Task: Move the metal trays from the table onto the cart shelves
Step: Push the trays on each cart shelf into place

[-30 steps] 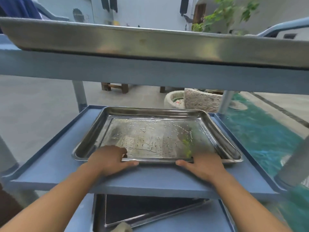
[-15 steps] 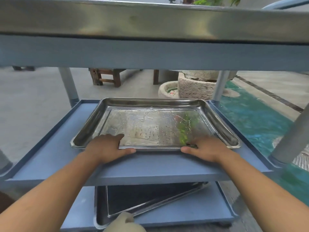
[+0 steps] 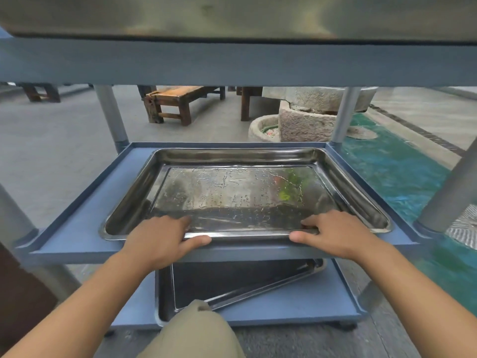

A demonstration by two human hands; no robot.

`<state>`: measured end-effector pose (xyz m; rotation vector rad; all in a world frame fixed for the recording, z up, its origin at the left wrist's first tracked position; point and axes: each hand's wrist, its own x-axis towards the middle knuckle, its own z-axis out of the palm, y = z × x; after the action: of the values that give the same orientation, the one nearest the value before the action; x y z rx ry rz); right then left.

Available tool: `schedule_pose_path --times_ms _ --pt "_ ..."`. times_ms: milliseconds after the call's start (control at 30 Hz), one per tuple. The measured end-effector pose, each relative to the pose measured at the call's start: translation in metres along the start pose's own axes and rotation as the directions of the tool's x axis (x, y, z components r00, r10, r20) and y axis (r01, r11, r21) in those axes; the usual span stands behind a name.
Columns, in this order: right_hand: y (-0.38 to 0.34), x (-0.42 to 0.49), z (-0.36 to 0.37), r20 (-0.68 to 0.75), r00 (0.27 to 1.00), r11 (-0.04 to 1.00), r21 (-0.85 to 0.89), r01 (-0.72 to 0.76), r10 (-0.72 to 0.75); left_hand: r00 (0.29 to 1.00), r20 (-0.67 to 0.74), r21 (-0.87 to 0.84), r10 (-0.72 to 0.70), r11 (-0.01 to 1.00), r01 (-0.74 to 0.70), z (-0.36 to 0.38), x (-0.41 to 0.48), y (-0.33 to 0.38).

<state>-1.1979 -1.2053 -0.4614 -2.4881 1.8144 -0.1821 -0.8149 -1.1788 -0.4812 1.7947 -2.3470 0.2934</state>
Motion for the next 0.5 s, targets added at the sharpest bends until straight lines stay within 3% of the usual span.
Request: schedule_pose_path --times_ms 500 --pt "-0.013 -0.018 0.0 -0.089 0.996 1.0 -0.002 -0.024 0.023 0.997 -0.046 -0.04 -0.059 0.998 0.057 -0.005 -0.013 0.003"
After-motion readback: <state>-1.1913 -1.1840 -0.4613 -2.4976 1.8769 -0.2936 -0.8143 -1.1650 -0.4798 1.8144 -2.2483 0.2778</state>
